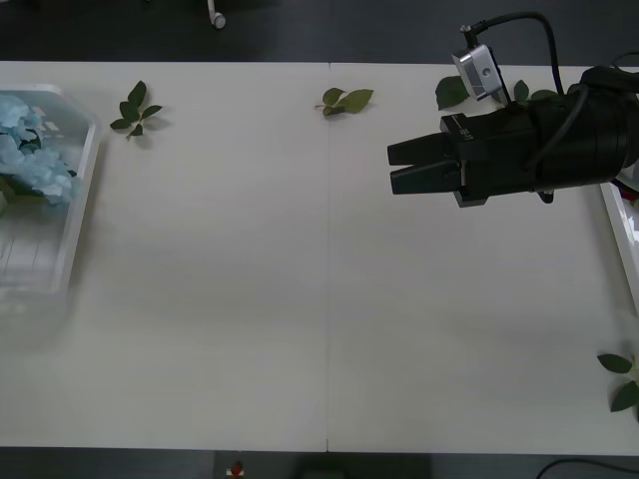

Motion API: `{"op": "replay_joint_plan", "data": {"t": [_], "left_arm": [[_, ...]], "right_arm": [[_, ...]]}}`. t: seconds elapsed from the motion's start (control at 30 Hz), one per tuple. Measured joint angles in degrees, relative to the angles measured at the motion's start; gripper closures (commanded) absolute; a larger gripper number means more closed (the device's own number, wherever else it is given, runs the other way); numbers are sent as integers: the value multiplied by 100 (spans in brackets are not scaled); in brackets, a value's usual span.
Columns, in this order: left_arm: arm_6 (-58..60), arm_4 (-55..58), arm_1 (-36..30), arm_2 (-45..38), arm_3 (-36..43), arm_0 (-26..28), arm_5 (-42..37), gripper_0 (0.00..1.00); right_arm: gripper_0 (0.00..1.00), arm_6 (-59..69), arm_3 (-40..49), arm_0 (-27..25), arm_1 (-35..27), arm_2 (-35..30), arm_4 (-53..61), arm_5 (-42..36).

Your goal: Put the red flowers into the right box and the blue flowers into the left box

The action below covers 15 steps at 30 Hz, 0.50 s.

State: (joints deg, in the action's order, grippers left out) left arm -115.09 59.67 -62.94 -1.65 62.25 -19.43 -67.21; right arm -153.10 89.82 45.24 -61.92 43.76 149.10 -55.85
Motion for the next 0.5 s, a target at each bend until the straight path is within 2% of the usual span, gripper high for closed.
{"op": "replay_joint_plan", "data": {"t": [0.1, 0.27, 0.5], "left_arm": [[-1, 54, 0, -353, 1, 0, -249, 0], [-5, 46, 0, -1299, 152, 0, -1099, 0], [-9, -515, 0, -2607, 1135, 0, -2472, 0]], "right_arm": [[29, 0, 0, 0, 0, 0, 0, 0], [29, 0, 0, 0, 0, 0, 0, 0], [29, 0, 0, 0, 0, 0, 0, 0]]}}
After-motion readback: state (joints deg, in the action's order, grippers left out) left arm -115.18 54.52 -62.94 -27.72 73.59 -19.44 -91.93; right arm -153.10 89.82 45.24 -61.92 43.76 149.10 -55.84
